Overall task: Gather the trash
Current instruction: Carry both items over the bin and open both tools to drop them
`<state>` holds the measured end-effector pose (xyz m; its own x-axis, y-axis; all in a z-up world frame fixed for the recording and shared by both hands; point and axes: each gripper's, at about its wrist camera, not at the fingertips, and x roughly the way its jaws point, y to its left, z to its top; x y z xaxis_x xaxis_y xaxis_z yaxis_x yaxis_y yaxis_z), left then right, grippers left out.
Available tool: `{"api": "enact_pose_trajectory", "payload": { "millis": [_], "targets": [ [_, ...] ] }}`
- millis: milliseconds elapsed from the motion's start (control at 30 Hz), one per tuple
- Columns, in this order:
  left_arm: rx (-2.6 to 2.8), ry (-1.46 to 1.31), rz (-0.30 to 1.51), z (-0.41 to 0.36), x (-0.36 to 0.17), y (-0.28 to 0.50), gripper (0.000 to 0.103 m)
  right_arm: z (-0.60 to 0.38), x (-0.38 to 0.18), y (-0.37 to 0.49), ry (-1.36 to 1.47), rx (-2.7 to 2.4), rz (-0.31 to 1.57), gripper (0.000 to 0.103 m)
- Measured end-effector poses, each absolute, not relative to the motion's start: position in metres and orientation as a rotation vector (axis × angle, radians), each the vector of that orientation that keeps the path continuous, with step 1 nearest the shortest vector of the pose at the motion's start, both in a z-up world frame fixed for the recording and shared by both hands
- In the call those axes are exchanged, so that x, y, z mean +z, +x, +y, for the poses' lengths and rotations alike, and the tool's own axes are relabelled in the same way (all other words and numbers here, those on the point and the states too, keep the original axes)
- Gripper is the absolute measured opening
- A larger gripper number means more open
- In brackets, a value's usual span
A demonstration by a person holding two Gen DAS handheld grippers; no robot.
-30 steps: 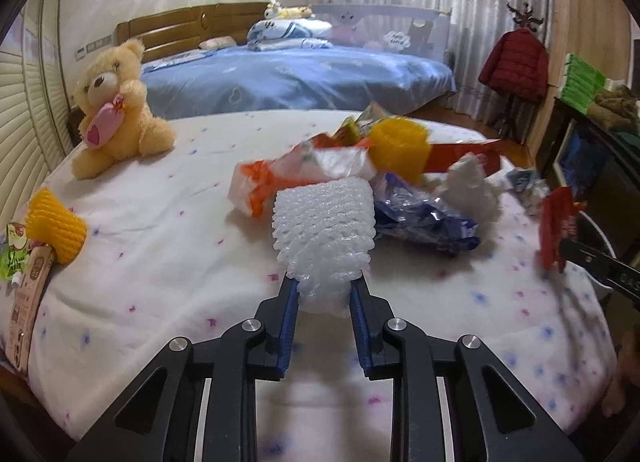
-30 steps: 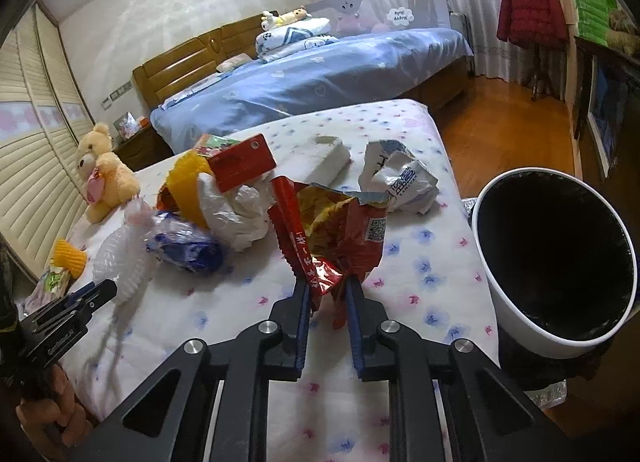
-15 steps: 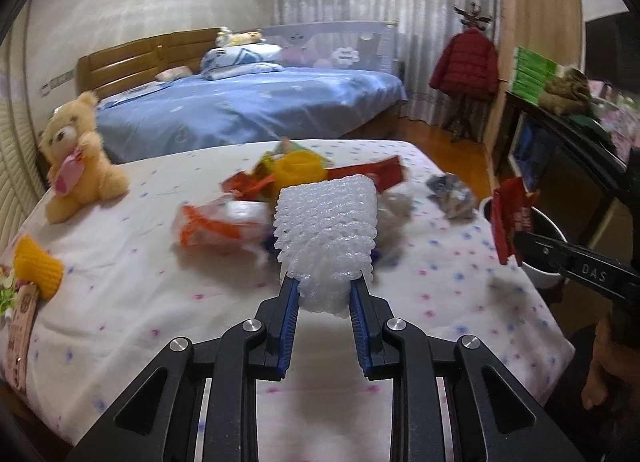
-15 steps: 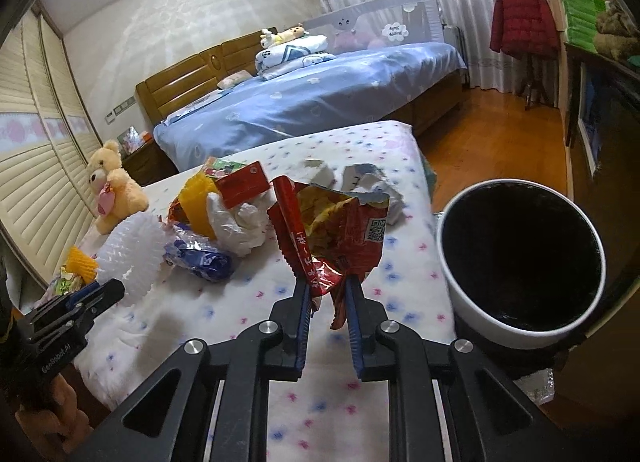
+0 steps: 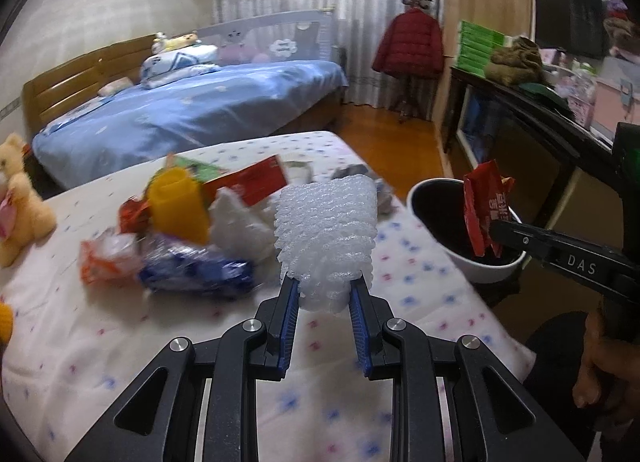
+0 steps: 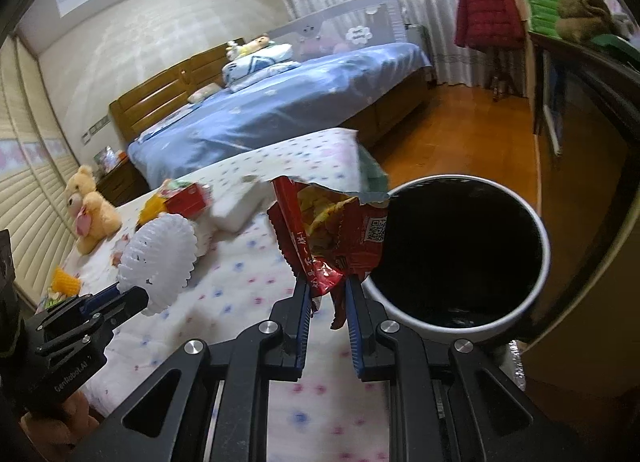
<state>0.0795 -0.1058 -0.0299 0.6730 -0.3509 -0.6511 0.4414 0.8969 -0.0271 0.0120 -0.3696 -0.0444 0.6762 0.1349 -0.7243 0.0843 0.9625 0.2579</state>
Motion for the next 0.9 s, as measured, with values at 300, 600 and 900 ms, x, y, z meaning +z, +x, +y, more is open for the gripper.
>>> {"api": "enact_pose_trajectory", "payload": {
  "millis": [300, 600, 900],
  "targets": [
    [-0.515, 0.159, 0.724, -0.140, -0.035, 0.106, 0.024, -0.408, -0.050, 0.013, 0.322, -0.042, 0.842, 0.017],
    [-0.579, 0.187, 0.748, -0.179, -0.039, 0.132, 0.024, -0.433, -0.056, 0.021, 0.336, -0.078, 0.862, 0.017],
    [-0.611, 0.210, 0.762, -0.216, -0.043, 0.155, 0.024, -0.452, -0.064, 0.030, 0.347, -0.094, 0.888, 0.017]
  ]
}}
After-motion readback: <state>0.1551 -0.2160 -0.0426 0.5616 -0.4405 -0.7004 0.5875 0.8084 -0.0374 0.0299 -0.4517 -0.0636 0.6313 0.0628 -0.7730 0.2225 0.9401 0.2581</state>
